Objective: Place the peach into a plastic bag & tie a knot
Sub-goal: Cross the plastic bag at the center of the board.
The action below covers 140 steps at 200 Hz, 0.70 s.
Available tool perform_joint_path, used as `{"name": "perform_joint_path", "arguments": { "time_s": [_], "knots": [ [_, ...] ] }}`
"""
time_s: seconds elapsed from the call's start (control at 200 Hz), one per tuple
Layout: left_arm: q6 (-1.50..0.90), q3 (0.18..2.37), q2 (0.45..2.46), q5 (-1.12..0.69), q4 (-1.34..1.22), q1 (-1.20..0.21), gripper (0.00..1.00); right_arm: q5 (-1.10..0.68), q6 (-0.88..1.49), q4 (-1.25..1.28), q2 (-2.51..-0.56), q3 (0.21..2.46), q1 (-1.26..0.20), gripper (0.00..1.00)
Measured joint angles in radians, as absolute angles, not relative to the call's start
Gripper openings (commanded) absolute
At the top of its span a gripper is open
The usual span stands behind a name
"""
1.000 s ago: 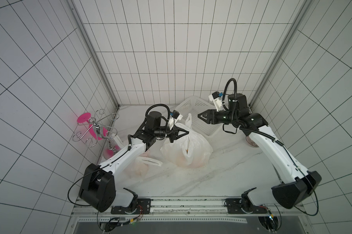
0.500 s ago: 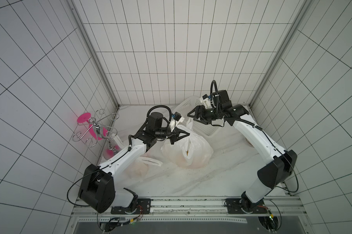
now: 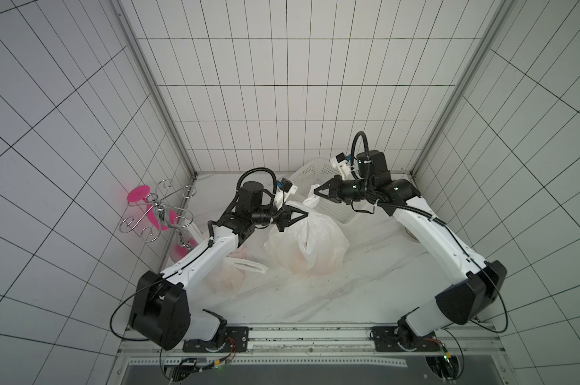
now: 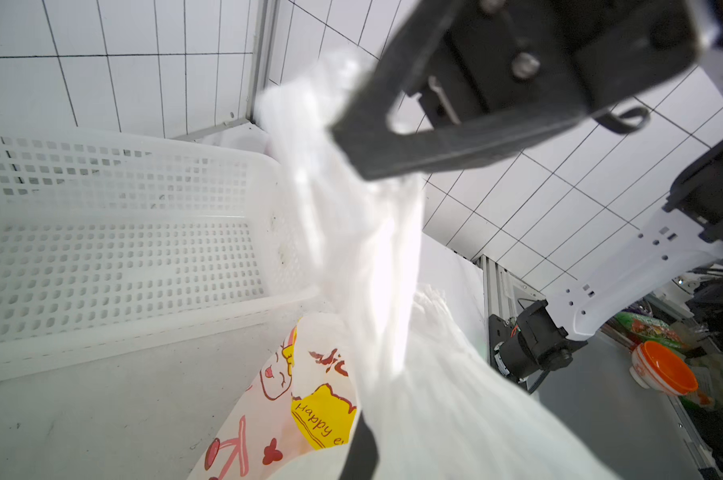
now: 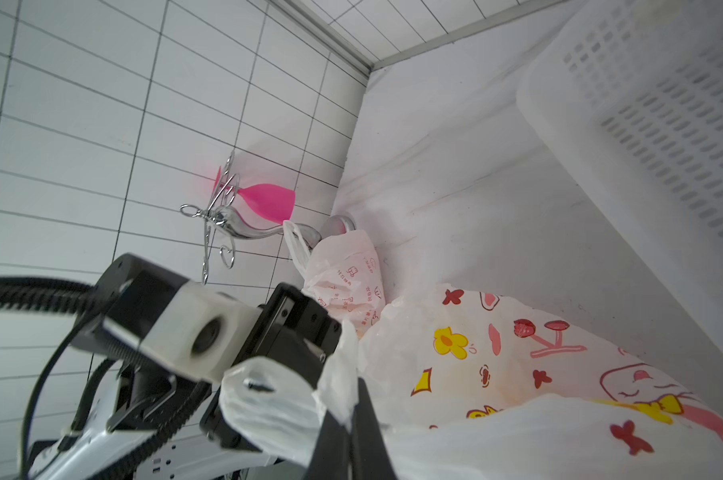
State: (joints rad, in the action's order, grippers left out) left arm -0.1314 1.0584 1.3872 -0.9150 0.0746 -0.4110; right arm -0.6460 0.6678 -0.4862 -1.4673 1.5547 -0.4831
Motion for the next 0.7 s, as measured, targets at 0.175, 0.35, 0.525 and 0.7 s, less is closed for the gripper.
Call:
{"name": "perform_joint_path", "arguments": {
  "time_s": [0.175, 0.35, 0.525, 0.7],
  "knots": [
    [-0.241, 1.085, 1.402, -0.953, 0.039, -0.393, 0.00, -0.694, 0.601, -0.340, -1.371, 1.439, -0.525, 0.00],
    [-0.313, 1.092, 1.429, -0.971, 0.062, -0.371, 0.00, -0.674, 0.451, -0.331, -1.362, 1.372, -0.612, 0.00],
    [-0.336, 1.092, 1.443, -1.017, 0.133, -0.356, 0.00, -0.609, 0.330, -0.305, -1.327, 1.271, -0.670, 0.00],
    [-0.351, 1.092, 1.447, -1.048, 0.167, -0.355, 0.00, -0.529, 0.198, -0.290, -1.330, 1.236, -0.751, 0.00]
  ]
}}
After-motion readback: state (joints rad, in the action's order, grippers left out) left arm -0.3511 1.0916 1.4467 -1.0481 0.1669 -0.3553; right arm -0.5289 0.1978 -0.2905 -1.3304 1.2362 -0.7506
